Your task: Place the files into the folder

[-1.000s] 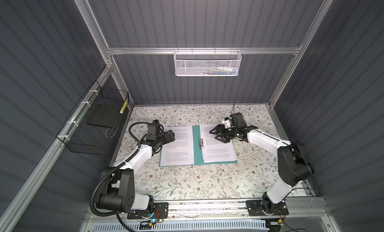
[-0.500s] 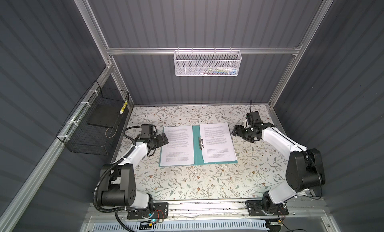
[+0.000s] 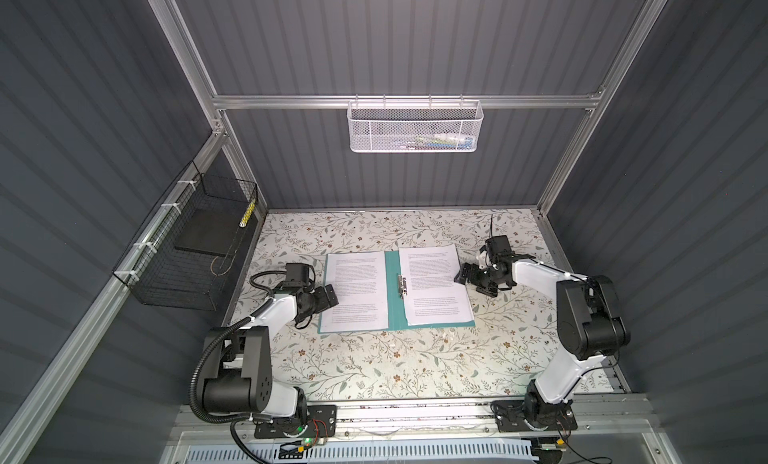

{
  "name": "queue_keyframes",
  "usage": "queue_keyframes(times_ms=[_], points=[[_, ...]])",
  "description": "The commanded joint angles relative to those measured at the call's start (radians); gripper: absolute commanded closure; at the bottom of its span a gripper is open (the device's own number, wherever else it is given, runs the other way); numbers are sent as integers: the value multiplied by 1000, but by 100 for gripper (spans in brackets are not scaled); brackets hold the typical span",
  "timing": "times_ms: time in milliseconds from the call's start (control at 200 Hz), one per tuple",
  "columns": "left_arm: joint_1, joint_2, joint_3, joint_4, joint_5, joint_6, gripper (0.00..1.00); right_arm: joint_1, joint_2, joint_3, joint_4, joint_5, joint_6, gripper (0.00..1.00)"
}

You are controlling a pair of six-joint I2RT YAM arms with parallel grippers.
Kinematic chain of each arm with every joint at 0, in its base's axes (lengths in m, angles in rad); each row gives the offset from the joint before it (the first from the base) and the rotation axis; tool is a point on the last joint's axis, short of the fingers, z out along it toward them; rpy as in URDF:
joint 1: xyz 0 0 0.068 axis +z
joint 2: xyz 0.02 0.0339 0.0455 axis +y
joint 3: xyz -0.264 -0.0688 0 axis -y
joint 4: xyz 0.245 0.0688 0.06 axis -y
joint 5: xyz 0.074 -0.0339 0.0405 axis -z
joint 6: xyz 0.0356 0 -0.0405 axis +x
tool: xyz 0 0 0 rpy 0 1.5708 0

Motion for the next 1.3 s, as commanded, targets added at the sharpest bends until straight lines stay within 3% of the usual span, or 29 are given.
queue_keyframes(times_ms=[0,420,650,931,1056,1296], points=[[0,26,-33,47,110,-11,3,-3,55,28,26,-102,-2,11],[3,21,-83,154,292,-27,24,-9,171,39,29,-245,-17,15],[25,-74,-98,218,397,-74,36,-11,186,23,57,-294,0,17],[29,-178,-75,223,490,-134,39,-14,187,7,78,-309,10,17],[29,-147,-60,249,517,-160,39,-15,195,3,88,-316,17,18],[27,-127,-34,143,450,-81,40,-15,195,-1,107,-324,40,19]])
